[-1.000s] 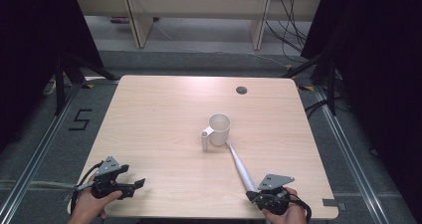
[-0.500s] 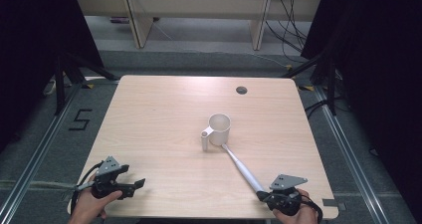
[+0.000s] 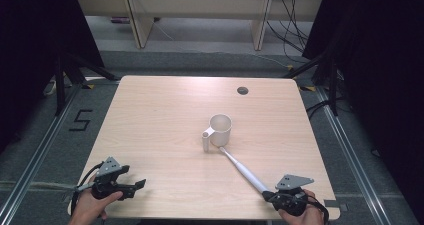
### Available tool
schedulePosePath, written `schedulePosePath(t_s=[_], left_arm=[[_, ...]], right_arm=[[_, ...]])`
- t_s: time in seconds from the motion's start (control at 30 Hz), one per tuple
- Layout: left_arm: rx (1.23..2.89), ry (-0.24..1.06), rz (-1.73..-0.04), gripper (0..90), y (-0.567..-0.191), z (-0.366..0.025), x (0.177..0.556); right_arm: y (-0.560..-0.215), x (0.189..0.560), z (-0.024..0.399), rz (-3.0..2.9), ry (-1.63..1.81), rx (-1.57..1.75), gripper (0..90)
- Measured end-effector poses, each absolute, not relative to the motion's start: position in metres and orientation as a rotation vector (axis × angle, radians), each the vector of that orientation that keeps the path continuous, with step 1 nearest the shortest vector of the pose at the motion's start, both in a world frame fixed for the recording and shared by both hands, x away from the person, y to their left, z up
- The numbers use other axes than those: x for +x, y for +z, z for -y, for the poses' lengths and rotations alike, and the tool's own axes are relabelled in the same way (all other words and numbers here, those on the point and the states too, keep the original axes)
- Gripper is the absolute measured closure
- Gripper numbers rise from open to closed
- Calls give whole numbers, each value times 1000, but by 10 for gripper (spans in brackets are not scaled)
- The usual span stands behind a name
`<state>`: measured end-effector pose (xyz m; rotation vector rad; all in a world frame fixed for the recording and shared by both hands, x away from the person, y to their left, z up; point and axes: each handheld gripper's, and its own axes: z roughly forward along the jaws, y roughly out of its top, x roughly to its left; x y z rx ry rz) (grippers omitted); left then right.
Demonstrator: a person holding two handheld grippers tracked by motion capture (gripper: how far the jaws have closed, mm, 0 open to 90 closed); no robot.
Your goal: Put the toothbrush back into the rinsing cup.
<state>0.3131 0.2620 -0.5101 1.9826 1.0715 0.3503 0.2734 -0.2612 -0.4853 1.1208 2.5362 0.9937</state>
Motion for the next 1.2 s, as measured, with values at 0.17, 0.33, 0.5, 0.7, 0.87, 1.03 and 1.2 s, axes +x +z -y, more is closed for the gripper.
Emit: schedulePosePath(t_s=[0.17, 0.33, 0.5, 0.7, 0.87, 1.03, 1.2], left_arm=[[2007, 355, -1065, 152, -509, -264, 313], [2016, 362, -1060, 152, -509, -264, 313], [2026, 351, -1065, 152, -509, -265, 314], [2027, 352, -1065, 152, -509, -264, 314], [1967, 360, -1085, 152, -510, -262, 313], [1968, 359, -1085, 152, -511, -261, 313], [1957, 360, -1092, 151, -511, -262, 313]], right_arm=[[-477, 275, 257, -2540, 1016, 1057, 857], [-468, 278, 250, -2537, 993, 1036, 788], [-459, 289, 242, -2504, 909, 1016, 670], [-459, 299, 235, -2530, 832, 1020, 567], [-461, 307, 232, -2547, 797, 1034, 452], [-463, 313, 230, -2536, 789, 1073, 369], [-463, 316, 227, -2552, 767, 1121, 354]])
